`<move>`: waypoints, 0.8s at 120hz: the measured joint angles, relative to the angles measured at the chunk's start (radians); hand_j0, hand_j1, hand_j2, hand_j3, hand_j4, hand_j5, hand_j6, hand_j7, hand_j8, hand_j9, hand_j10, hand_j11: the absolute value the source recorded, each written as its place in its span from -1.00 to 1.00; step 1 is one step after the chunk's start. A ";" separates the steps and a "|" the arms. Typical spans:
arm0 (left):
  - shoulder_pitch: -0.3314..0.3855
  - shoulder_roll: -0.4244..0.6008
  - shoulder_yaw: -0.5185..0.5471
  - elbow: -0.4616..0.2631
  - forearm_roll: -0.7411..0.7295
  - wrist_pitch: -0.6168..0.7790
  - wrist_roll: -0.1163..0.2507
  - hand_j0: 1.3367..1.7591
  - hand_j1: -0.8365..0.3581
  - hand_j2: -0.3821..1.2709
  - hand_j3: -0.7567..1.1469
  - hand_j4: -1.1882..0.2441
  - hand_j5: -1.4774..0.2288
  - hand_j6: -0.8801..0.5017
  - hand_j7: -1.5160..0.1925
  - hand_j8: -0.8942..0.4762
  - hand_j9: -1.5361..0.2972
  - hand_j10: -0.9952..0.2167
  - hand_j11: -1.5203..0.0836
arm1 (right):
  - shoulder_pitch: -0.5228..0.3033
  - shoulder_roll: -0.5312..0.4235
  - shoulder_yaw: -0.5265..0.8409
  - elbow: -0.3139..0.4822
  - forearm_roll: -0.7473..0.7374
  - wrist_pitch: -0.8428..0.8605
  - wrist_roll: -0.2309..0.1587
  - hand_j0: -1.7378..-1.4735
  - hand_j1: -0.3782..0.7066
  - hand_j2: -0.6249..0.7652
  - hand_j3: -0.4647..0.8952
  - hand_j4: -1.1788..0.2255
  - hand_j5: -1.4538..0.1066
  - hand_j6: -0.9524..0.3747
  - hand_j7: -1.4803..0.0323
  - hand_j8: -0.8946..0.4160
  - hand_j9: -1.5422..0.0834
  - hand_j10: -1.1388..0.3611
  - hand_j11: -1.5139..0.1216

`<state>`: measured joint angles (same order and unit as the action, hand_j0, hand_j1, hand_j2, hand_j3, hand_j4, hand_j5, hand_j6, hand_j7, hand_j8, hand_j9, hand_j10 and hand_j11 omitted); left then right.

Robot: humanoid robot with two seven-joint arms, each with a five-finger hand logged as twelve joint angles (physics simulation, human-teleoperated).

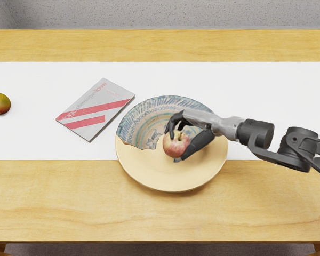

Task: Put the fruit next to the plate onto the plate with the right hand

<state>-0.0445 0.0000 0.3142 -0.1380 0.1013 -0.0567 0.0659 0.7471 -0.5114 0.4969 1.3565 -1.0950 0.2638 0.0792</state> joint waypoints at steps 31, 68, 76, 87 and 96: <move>0.000 0.000 0.000 0.000 0.000 0.000 0.000 0.52 0.49 -0.48 -0.21 0.32 0.36 -0.08 0.40 -0.05 0.33 0.24 0.50 | 0.000 0.006 0.003 0.003 -0.010 -0.028 -0.026 -0.40 -0.06 0.13 -0.32 -0.22 -0.45 -0.07 -0.24 0.03 -0.34 0.01 -0.40; 0.000 0.000 0.000 0.000 0.000 0.000 0.000 0.52 0.49 -0.48 -0.21 0.32 0.36 -0.08 0.40 -0.05 0.33 0.24 0.50 | 0.001 0.003 0.012 0.004 0.043 -0.044 -0.028 -0.40 -0.30 -0.10 -0.32 0.19 0.23 0.02 0.34 -0.02 0.30 0.13 0.25; 0.000 0.000 0.000 0.000 0.000 0.000 0.000 0.52 0.49 -0.48 -0.21 0.32 0.36 -0.08 0.40 -0.05 0.33 0.24 0.50 | 0.005 -0.006 0.013 0.006 0.070 -0.042 -0.029 -0.40 -0.44 -0.11 -0.32 0.29 0.37 0.10 0.48 0.06 0.43 0.21 0.38; 0.000 0.000 0.000 0.000 0.000 0.000 0.000 0.52 0.49 -0.48 -0.21 0.32 0.36 -0.08 0.40 -0.05 0.33 0.24 0.50 | 0.017 -0.047 0.014 0.016 0.165 0.000 -0.026 -0.40 -0.59 -0.11 -0.32 0.41 0.52 0.20 0.62 0.14 0.57 0.30 0.53; 0.000 0.000 0.000 0.000 0.000 0.000 0.000 0.52 0.49 -0.48 -0.21 0.32 0.36 -0.08 0.40 -0.05 0.33 0.24 0.50 | 0.035 -0.086 0.015 0.021 0.293 0.085 -0.027 -0.40 -0.67 -0.11 -0.32 0.47 0.61 0.25 0.70 0.19 0.65 0.35 0.61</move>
<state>-0.0445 0.0000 0.3143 -0.1381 0.1013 -0.0568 0.0659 0.7821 -0.5978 0.5119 1.3776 -0.8024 0.3487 0.0527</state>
